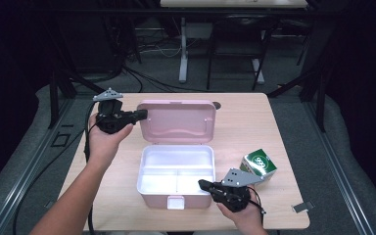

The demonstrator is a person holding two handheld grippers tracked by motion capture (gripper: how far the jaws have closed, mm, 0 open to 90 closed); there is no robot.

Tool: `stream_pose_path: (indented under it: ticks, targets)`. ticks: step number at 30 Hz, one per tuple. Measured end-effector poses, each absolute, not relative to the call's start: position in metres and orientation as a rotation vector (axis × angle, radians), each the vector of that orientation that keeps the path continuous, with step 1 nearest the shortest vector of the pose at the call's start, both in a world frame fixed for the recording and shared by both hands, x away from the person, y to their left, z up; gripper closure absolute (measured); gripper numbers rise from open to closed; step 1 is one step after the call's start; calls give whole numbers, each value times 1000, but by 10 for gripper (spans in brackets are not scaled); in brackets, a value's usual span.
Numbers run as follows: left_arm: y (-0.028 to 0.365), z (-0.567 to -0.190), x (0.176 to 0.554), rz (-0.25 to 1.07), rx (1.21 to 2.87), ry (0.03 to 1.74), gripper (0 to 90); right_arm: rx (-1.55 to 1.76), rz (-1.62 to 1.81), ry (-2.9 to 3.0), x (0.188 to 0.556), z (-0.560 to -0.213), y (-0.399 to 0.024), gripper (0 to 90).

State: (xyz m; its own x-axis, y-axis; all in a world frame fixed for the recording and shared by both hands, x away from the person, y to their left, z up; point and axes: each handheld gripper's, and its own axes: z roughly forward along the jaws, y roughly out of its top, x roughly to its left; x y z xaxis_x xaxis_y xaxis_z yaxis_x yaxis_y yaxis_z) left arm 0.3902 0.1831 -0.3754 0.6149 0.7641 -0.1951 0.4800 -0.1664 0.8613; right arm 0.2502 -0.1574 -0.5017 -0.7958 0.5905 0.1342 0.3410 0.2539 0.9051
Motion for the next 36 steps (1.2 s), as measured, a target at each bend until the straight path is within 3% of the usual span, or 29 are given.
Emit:
stream_pose_path:
  ticks: [3, 7, 13, 23, 36]
  targets:
    - [181, -378, 391, 371, 1824, 992, 814, 880, 1594, 2283, 252, -504, -158, 892]
    - [181, -381, 388, 382, 1835, 976, 680, 890, 1592, 2290, 253, -504, -160, 892]
    - [181, -382, 384, 343, 1864, 955, 612, 890, 1591, 2285, 252, -504, -160, 892]
    - [175, -380, 373, 351, 1932, 862, 612, 864, 1573, 2268, 251, -506, -159, 900]
    - [162, -371, 363, 402, 2251, 674, 603, 886, 1578, 2261, 251, -505, -159, 868]
